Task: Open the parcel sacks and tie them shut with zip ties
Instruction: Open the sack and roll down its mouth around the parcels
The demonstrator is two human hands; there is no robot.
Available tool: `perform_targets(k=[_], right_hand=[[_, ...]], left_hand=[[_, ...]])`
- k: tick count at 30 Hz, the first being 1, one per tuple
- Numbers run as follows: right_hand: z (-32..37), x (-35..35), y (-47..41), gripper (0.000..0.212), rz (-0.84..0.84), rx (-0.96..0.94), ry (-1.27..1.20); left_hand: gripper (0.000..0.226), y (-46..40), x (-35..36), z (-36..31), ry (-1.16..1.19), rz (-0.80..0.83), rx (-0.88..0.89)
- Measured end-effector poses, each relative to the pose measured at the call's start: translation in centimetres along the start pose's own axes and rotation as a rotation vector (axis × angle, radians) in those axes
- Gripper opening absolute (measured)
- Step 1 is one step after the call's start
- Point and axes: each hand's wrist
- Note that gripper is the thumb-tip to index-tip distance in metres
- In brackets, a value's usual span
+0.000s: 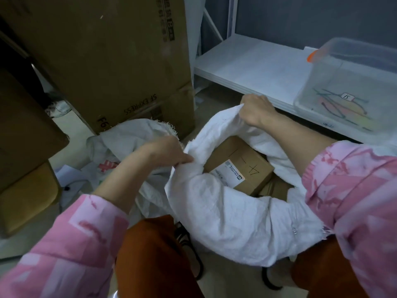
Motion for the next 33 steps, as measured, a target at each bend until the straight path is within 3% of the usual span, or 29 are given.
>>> perform_targets(k=[2,5,8,10,12,15,17,19,21,24,25,28,30,31,33], right_hand=[[0.4,-0.5,0.3,0.032,-0.012,-0.005,-0.017],[2.3,-1.5,2.9,0.035,-0.045,-0.169,-0.062],[4.3,-2.1,8.6,0.032,0.280,-0.318,-0.007],[5.0,-1.3,12.1,0.043,0.409,-0.353,0.143],[4.9,0.3,13.6,0.048,0.407,-0.352,0.270],[4.1,2.5,13.7,0.022,0.343,-0.315,0.338],[3.7,2.8,14.0,0.017,0.237,-0.325,0.421],[3.5,2.5,14.2,0.020,0.128,-0.385,0.525],[3.7,2.2,14.4,0.017,0.025,-0.477,0.606],[4.2,1.7,14.7,0.013,-0.149,-0.540,0.664],[4.1,2.1,14.7,0.015,-0.104,-0.525,0.683],[4.0,3.0,15.3,0.024,-0.187,-0.530,0.684],[4.2,3.5,16.2,0.031,-0.151,-0.637,0.636],[3.9,3.9,16.3,0.029,-0.051,-0.658,0.564],[3.3,3.3,16.2,0.023,0.131,-0.460,0.351]], left_hand=[[0.035,0.8,-0.2,-0.3,0.148,0.092,0.039],[0.030,0.2,0.4,0.2,0.669,0.111,-0.104],[0.027,-0.6,1.4,-0.2,0.985,0.029,-0.242],[0.031,-0.7,1.7,-0.8,1.084,0.012,-0.275],[0.035,-0.9,1.9,-1.2,1.247,0.026,-0.296],[0.031,-1.0,1.8,-1.1,1.572,0.010,-0.337],[0.028,-0.7,2.1,-0.7,1.732,-0.087,-0.377],[0.028,-0.5,2.8,-0.1,1.798,-0.192,-0.411],[0.028,-0.5,3.4,0.4,1.869,-0.196,-0.448],[0.033,0.4,3.2,0.1,1.963,0.028,-0.543],[0.031,1.1,3.1,-0.6,1.944,0.128,-0.522],[0.022,3.6,3.6,-3.3,1.864,0.350,-0.348],[0.030,4.0,3.7,-4.0,1.854,0.349,-0.362],[0.035,4.1,3.8,-3.9,1.886,0.364,-0.400],[0.039,4.1,4.2,-3.1,1.965,0.416,-0.449]])
Point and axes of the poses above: each hand's wrist, its own y-axis away from the middle knuckle, its own x-axis out of the palm, z = x × y, and after that the axes turned 6 degrees about -y, right-handed
